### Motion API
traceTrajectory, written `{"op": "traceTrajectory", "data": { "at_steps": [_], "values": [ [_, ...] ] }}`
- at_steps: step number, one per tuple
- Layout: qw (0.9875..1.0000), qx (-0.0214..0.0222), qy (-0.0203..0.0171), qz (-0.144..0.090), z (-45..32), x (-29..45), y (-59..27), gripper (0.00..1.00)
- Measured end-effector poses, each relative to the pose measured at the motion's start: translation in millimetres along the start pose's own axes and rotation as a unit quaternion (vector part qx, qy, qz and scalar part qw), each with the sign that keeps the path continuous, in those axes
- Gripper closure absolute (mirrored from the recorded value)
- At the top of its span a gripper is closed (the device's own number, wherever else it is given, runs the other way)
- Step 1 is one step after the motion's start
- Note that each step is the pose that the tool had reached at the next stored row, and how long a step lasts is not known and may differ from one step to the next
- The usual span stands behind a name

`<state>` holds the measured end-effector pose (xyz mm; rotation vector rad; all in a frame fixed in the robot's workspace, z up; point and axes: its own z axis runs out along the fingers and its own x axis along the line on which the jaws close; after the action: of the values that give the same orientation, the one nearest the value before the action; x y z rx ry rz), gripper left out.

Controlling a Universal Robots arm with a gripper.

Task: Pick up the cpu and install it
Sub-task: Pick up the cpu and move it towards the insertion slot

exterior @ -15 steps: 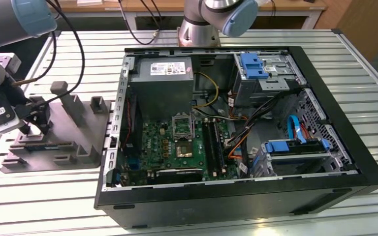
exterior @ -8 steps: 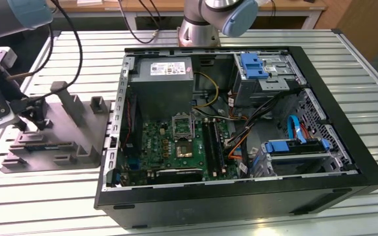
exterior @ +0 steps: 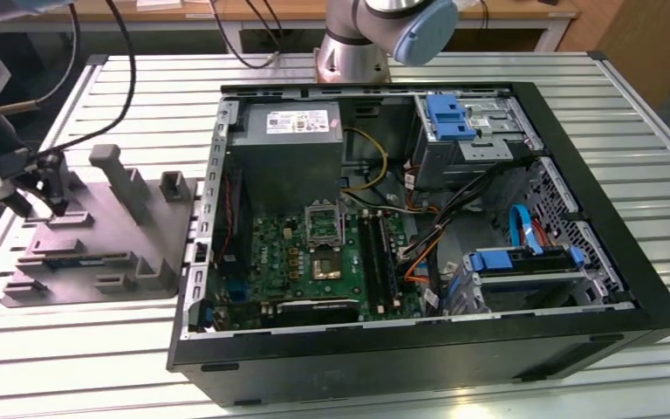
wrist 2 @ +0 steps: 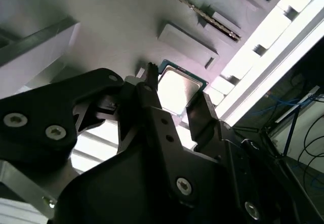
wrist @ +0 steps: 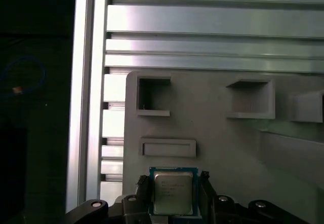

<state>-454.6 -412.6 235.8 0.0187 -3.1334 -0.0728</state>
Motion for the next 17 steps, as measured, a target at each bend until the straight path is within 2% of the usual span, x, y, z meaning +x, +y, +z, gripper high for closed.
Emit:
{"op": "traceTrajectory", "data": {
  "at_steps": [17],
  "values": [
    [1.0000,0.0000,0.0001,0.000,-77.1,0.6,3.6,0.53]
  ]
}}
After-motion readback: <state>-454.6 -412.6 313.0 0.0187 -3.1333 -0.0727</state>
